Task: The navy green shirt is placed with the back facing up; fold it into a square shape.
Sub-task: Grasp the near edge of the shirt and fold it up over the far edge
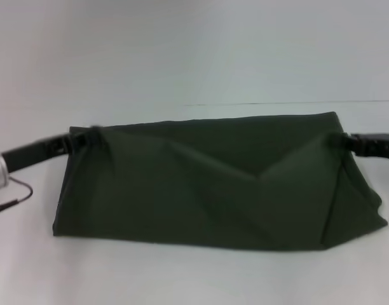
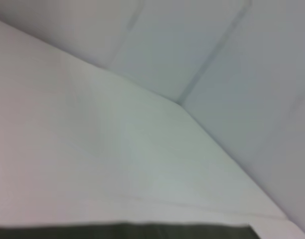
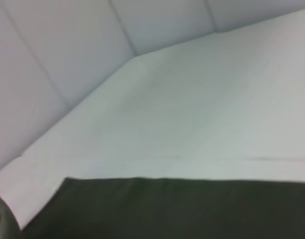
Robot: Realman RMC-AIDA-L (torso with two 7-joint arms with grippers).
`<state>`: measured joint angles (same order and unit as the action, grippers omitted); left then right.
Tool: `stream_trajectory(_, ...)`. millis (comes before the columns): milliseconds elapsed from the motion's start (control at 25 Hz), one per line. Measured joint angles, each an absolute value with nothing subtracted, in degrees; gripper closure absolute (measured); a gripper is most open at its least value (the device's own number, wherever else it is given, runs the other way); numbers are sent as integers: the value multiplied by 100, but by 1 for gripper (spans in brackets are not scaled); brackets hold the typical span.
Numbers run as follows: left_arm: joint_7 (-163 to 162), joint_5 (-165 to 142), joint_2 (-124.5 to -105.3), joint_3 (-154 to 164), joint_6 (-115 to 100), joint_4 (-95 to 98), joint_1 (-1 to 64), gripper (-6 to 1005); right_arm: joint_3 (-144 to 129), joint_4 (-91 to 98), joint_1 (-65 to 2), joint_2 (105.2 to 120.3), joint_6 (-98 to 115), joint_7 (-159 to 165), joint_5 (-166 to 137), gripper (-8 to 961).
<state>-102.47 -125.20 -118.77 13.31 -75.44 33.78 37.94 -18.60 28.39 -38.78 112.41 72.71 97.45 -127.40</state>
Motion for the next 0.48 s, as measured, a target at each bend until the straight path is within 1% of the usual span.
stream_trajectory(280, -10199, -12287, -11964, 1367, -6285, 3158, 4147, 950, -2061, 2458, -4417, 11335, 5749, 9708, -12734, 923)
stream_trajectory(480, -10061, -11881, -11997, 1371, -5611, 3003, 4238, 945, -2075, 2142, -4665, 11354, 5011, 9417, -12506, 923)
